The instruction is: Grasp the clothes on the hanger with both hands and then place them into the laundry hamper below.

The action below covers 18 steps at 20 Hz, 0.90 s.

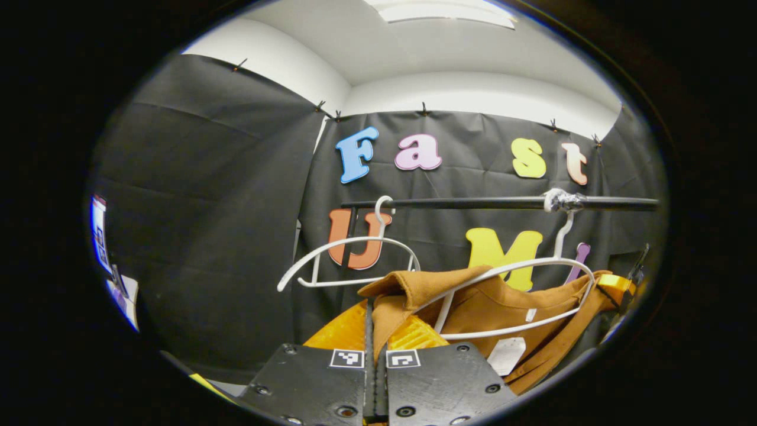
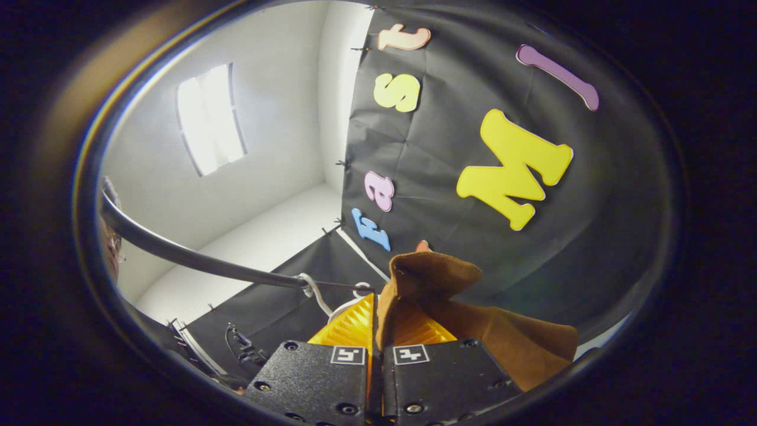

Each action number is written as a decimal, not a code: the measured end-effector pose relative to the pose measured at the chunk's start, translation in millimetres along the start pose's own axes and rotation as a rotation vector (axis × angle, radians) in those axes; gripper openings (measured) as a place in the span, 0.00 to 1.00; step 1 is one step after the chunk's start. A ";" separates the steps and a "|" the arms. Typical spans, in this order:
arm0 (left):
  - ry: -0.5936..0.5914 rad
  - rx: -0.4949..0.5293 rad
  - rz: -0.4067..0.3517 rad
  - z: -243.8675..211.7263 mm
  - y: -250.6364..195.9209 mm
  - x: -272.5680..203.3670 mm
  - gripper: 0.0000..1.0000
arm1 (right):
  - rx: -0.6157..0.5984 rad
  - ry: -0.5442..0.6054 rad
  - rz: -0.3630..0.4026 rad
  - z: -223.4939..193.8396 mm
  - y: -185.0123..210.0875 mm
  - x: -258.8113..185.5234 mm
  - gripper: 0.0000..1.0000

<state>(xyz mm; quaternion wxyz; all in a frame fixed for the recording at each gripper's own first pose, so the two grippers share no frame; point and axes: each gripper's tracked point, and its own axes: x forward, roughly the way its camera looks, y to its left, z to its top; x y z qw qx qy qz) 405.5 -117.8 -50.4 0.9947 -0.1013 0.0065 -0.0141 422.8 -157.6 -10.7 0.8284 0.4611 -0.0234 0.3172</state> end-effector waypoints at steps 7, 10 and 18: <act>0.044 -0.016 -0.031 -12.5 -0.1 4.7 0.00 | 0.001 -0.052 -0.048 21.4 -14.1 -18.3 0.04; 0.052 -0.017 -0.046 -14.0 1.7 5.8 0.00 | 0.003 -0.057 -0.063 21.8 -17.0 -23.0 0.04; 0.059 -0.066 -0.083 -3.8 -8.9 5.7 0.05 | 0.024 -0.109 -0.044 43.2 -11.3 -27.4 0.04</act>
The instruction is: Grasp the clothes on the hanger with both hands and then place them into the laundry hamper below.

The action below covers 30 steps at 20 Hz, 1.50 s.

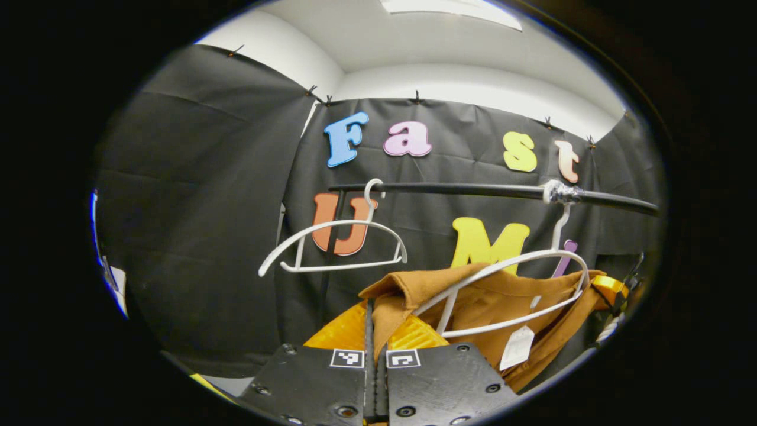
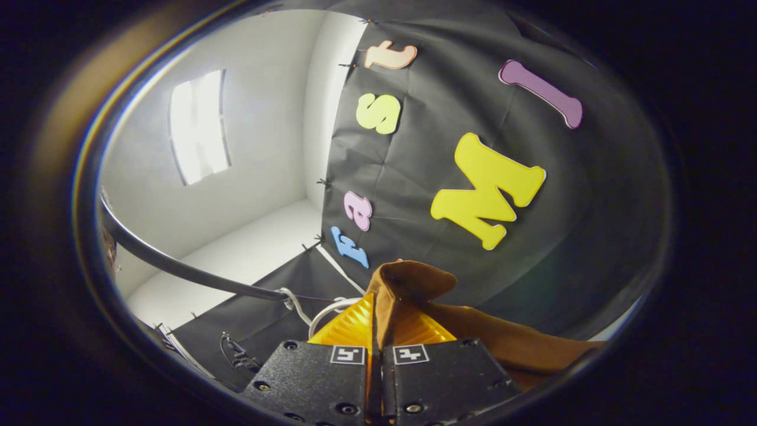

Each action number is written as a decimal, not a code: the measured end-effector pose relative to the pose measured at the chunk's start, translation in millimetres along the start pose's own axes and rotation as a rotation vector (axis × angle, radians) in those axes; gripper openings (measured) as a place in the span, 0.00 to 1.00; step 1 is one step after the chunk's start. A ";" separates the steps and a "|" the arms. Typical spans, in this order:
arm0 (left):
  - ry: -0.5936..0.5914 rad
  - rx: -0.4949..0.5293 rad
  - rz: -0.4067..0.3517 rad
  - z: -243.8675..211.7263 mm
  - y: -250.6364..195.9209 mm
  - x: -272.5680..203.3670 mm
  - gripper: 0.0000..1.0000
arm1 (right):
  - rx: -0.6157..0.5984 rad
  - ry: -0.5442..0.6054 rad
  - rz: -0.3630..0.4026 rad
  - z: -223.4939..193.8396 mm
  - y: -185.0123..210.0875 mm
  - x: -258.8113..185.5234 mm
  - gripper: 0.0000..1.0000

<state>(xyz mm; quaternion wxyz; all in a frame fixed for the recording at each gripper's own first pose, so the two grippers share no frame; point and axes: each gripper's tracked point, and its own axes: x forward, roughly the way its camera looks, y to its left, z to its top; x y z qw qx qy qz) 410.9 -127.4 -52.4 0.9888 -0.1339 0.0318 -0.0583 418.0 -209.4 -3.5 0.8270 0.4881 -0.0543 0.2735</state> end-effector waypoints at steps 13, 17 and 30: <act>0.024 -0.027 -0.050 -13.0 -15.7 4.1 0.00 | -0.034 -0.056 -0.148 11.0 -47.0 -7.2 0.04; 0.017 -0.071 -0.048 -5.2 -4.3 8.7 0.05 | -0.095 -0.018 -0.183 1.8 -47.9 -1.7 0.04; 0.020 -0.093 -0.116 18.5 -17.1 14.4 0.00 | -0.119 -0.022 -0.149 15.2 -40.8 8.2 0.04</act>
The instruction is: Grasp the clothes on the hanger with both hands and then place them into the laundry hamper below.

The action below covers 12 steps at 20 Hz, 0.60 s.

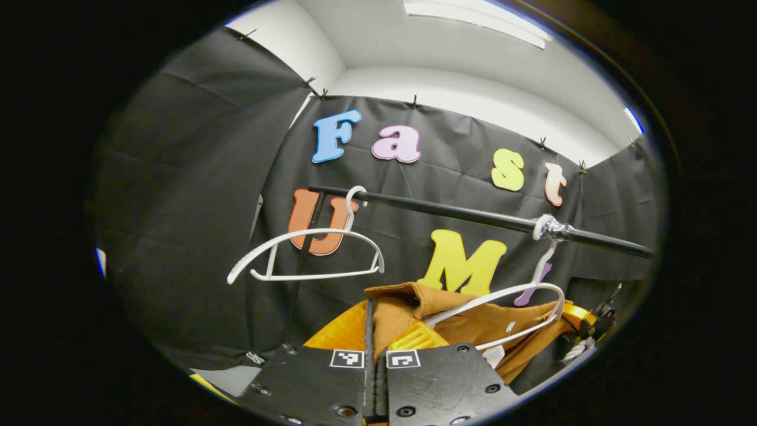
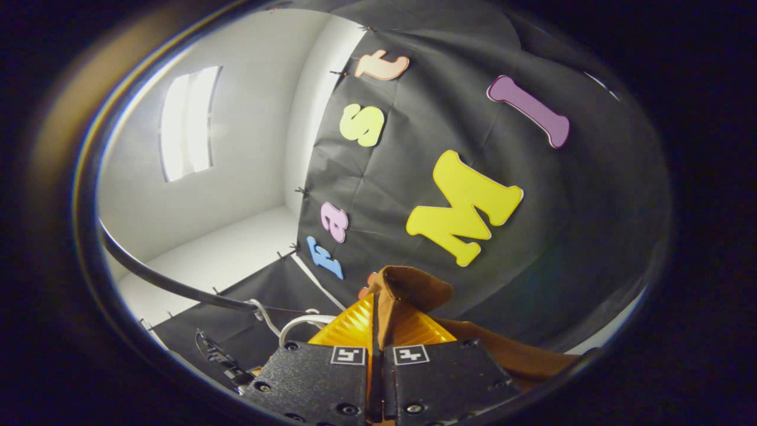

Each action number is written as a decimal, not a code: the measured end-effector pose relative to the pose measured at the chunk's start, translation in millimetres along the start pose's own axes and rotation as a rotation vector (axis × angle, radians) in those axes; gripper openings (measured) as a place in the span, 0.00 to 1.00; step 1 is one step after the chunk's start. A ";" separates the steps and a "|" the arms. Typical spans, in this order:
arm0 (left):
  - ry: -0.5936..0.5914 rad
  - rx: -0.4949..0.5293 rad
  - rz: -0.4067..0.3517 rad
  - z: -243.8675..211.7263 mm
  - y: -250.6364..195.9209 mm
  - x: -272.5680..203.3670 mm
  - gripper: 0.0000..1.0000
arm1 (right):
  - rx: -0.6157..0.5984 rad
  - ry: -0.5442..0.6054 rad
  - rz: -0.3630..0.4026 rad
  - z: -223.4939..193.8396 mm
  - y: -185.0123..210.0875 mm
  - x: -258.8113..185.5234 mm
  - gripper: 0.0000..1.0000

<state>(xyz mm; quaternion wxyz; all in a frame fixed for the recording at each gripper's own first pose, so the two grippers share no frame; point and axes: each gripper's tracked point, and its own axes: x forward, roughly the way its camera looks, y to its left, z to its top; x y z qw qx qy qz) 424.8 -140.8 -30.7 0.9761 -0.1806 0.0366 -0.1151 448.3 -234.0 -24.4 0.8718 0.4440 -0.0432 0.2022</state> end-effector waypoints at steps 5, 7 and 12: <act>0.060 -0.083 -0.025 -11.9 10.7 11.0 0.00 | -0.020 0.057 -0.009 -4.0 -11.0 18.2 0.04; 0.069 -0.078 -0.034 -17.7 13.9 9.5 0.00 | -0.021 0.068 0.000 -7.2 -13.6 17.2 0.04; 0.093 -0.191 -0.091 -21.0 14.6 6.8 0.00 | 0.052 0.112 0.032 -15.8 -17.6 18.9 0.04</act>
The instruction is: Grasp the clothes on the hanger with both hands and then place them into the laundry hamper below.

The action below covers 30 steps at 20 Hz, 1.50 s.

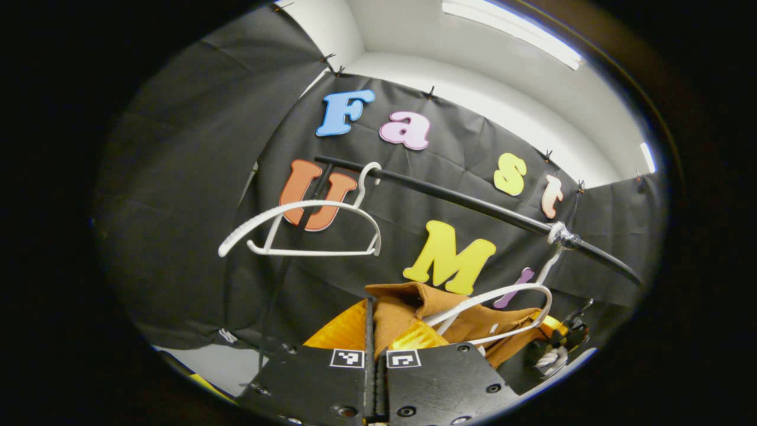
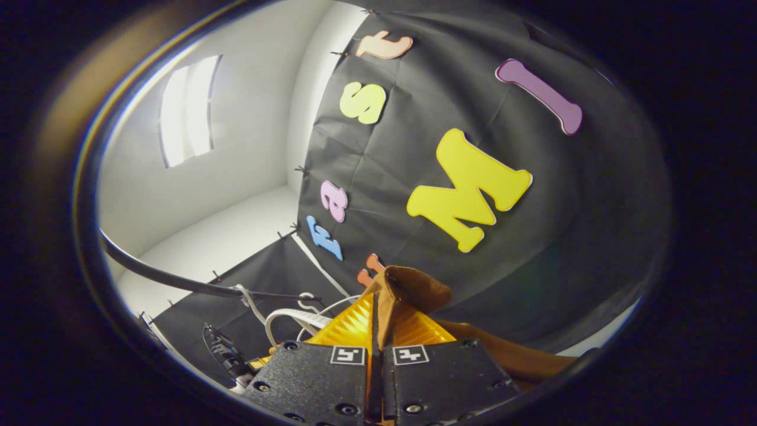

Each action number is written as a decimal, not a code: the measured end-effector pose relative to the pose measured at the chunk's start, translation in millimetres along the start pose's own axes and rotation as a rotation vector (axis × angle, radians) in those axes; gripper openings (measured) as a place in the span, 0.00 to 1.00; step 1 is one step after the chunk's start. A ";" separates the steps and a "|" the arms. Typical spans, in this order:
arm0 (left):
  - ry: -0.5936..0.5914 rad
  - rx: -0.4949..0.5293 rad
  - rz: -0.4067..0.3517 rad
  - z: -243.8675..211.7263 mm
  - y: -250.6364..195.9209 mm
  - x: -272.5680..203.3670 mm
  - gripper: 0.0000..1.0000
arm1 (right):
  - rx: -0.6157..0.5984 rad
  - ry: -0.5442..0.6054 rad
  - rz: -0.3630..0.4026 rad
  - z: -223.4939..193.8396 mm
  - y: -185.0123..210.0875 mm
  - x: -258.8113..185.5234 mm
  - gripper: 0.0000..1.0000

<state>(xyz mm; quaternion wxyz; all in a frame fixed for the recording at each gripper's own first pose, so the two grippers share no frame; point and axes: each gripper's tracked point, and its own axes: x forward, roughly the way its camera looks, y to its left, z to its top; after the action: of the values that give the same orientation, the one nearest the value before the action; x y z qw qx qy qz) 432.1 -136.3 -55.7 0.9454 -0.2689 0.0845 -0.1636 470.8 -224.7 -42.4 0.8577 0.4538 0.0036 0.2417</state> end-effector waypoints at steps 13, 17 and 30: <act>0.158 0.084 -0.098 -4.1 10.0 17.7 0.05 | -0.078 0.053 -0.006 8.6 -9.2 39.0 0.04; 0.156 0.016 -0.109 -14.8 15.3 17.5 0.05 | 0.003 0.076 -0.030 -6.8 -28.4 41.9 0.04; 0.202 0.052 0.060 -83.7 31.1 -24.6 0.00 | -0.006 0.198 -0.155 -91.8 -47.5 -25.1 0.04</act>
<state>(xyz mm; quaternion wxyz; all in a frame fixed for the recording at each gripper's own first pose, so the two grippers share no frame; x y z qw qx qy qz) 396.7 -142.9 -141.0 0.9431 -0.2238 0.1834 -0.1637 447.5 -186.3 -138.8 0.8706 0.4235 0.1224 0.2183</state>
